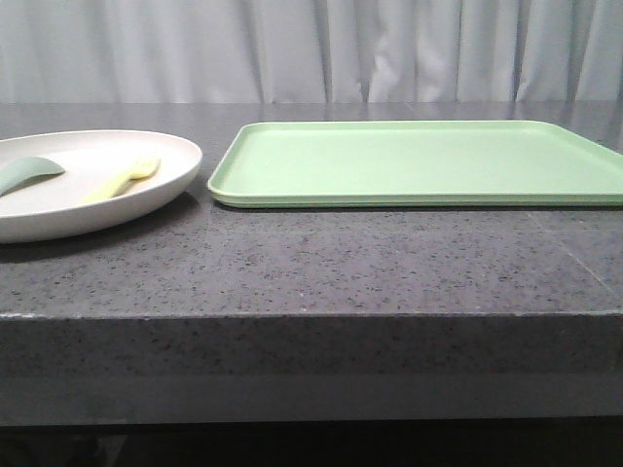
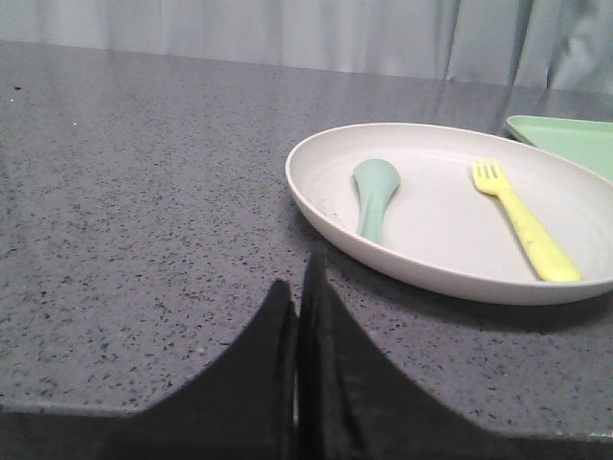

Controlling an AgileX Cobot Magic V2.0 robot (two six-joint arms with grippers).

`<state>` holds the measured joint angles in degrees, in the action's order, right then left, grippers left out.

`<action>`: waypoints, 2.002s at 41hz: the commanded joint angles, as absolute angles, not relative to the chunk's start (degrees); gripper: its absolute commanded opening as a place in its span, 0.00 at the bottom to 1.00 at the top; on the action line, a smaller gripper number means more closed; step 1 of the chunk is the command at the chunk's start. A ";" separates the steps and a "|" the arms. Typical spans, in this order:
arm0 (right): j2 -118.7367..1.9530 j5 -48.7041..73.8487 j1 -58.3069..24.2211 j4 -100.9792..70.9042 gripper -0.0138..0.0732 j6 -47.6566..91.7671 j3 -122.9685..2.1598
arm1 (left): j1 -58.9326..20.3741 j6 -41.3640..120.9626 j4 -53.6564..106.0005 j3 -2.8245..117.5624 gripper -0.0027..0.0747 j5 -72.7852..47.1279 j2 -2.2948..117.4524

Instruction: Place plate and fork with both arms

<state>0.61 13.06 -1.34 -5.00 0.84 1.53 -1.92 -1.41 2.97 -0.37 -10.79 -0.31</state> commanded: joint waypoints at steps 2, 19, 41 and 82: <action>1.65 7.56 -1.42 -4.38 0.08 1.40 1.33 | -1.87 -1.45 2.77 -0.45 0.01 -1.80 -1.46; 1.65 1.77 -1.42 -4.38 0.08 0.00 -6.61 | -1.87 -1.45 2.77 3.36 0.01 12.29 -1.24; -22.10 16.02 -1.42 -4.38 0.08 0.00 -31.90 | -1.87 -1.45 2.68 31.13 0.01 -4.68 26.03; -30.05 12.29 -1.42 -4.38 0.91 0.00 -33.43 | -1.87 -1.45 2.68 32.74 0.80 -3.46 33.99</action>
<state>-29.47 17.47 -1.34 -5.00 0.00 -31.43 -1.92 -1.41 2.77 30.49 -9.11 33.55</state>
